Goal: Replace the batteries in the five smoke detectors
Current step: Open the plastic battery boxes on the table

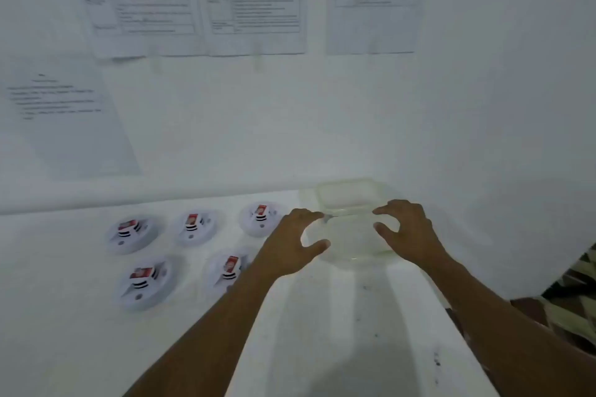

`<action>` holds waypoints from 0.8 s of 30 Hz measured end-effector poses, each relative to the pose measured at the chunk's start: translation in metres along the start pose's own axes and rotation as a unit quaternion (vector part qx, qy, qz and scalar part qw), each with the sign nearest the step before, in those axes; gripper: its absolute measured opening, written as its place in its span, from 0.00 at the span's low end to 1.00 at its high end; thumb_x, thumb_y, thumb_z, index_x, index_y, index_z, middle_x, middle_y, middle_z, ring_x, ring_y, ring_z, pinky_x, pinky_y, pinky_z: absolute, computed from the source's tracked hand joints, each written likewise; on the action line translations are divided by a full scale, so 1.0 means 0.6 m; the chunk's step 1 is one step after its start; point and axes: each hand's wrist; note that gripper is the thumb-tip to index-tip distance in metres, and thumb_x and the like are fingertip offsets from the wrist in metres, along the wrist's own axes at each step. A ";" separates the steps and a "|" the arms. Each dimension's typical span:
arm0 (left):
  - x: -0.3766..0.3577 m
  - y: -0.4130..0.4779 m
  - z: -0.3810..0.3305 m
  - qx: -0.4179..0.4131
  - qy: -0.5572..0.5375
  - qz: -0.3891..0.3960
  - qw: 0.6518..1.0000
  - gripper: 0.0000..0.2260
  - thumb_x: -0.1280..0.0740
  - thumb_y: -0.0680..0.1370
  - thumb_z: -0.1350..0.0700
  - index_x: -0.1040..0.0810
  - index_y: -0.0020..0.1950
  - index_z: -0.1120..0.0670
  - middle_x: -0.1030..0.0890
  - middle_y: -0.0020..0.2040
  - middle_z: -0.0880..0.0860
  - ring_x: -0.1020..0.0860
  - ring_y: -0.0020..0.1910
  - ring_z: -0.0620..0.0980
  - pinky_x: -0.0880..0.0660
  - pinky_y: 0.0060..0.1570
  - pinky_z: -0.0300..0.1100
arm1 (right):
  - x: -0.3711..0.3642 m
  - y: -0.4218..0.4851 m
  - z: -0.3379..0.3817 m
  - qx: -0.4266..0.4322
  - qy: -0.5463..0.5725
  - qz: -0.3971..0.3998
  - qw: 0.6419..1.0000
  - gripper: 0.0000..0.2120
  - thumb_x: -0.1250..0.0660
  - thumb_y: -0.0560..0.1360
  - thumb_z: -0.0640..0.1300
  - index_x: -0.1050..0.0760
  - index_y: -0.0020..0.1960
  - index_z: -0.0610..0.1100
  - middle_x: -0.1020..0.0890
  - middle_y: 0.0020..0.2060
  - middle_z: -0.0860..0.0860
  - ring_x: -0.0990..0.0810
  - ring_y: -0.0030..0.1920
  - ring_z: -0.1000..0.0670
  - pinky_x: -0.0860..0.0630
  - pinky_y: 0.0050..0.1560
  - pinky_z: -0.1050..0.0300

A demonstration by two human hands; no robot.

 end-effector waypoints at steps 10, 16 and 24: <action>-0.104 0.000 -0.041 0.158 -0.208 -0.099 0.960 0.09 0.30 0.76 0.53 0.19 0.56 0.46 0.23 0.58 0.46 0.22 0.49 0.43 0.29 0.47 0.26 | 0.019 -0.043 -0.056 -0.091 0.278 0.101 0.951 0.07 0.27 0.74 0.50 0.18 0.51 0.59 0.19 0.59 0.56 0.20 0.43 0.53 0.26 0.45 0.63; -0.101 -0.021 -0.048 0.201 -0.374 -0.071 0.903 0.06 0.30 0.77 0.57 0.18 0.51 0.47 0.20 0.56 0.48 0.23 0.45 0.48 0.27 0.41 0.38 | 0.024 -0.058 -0.064 -0.104 0.387 0.160 0.902 0.08 0.24 0.71 0.47 0.18 0.50 0.53 0.19 0.56 0.51 0.20 0.45 0.44 0.24 0.46 0.54; -0.101 -0.010 -0.043 0.175 -0.247 -0.048 0.952 0.10 0.31 0.76 0.49 0.21 0.56 0.38 0.32 0.69 0.42 0.33 0.68 0.42 0.34 0.67 0.45 | 0.015 -0.044 -0.076 -0.093 0.364 0.154 0.914 0.07 0.24 0.72 0.50 0.18 0.49 0.53 0.20 0.56 0.49 0.22 0.48 0.45 0.28 0.47 0.54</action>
Point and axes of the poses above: each hand's wrist, its own y-axis towards the middle knuckle, its own x-axis out of the back of the hand, z = x × y
